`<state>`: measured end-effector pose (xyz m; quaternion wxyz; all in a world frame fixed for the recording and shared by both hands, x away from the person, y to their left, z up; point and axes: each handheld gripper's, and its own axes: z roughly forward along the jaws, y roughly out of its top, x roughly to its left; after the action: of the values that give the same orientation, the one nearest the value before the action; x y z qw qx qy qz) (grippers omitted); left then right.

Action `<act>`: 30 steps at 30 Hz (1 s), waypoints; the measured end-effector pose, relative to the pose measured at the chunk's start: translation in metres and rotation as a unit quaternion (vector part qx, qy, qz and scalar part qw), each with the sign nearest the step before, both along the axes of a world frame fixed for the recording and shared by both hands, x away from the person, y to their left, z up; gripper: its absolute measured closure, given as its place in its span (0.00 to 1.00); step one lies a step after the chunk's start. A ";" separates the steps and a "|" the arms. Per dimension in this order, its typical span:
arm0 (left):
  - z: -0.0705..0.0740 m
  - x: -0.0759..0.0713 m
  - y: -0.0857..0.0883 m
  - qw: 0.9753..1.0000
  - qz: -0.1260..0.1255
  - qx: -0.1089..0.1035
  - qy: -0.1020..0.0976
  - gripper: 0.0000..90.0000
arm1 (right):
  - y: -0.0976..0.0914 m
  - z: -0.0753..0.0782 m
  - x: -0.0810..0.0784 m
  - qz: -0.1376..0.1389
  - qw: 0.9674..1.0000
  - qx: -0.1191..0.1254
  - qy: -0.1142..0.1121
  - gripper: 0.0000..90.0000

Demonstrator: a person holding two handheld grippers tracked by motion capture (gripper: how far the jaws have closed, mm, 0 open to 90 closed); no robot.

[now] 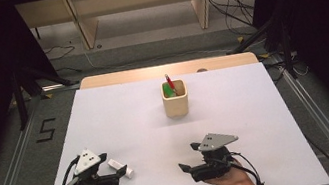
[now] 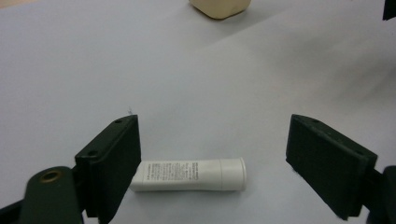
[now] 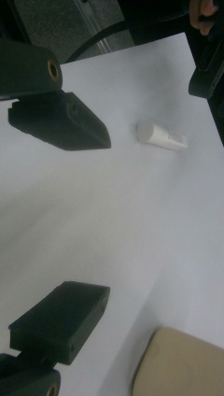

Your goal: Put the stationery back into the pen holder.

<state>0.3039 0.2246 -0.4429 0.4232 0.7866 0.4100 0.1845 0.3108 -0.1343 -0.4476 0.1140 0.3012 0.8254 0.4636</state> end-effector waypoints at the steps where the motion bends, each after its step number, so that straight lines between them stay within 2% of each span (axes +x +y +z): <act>1: -0.001 -0.001 0.000 1.000 0.003 0.000 0.000 0.19 | 0.003 -0.002 0.001 0.001 1.000 -0.002 0.000 0.28; 9: -0.004 -0.006 0.006 1.000 0.019 -0.008 0.000 0.19 | 0.032 -0.007 0.006 0.026 1.000 -0.008 0.003 0.28; 14: -0.003 -0.007 0.008 0.999 0.032 -0.014 -0.005 0.19 | 0.048 -0.010 0.009 0.034 0.999 -0.008 0.007 0.28; 17: -0.001 -0.008 0.010 0.999 0.035 -0.025 -0.007 0.19 | 0.059 -0.013 0.011 0.038 0.999 -0.010 0.007 0.28; 21: 0.000 -0.008 0.012 0.999 0.041 -0.024 -0.009 0.19 | 0.072 -0.015 0.014 0.041 0.999 -0.006 0.011 0.28; 30: 0.001 -0.007 0.016 0.998 0.057 -0.031 -0.010 0.19 | 0.098 -0.024 0.021 0.054 0.998 -0.014 0.015 0.29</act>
<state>0.2974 0.2405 -0.4421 0.4403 0.7466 0.4553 0.2037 0.3314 -0.0362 -0.4717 0.0805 0.2620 0.8483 0.4531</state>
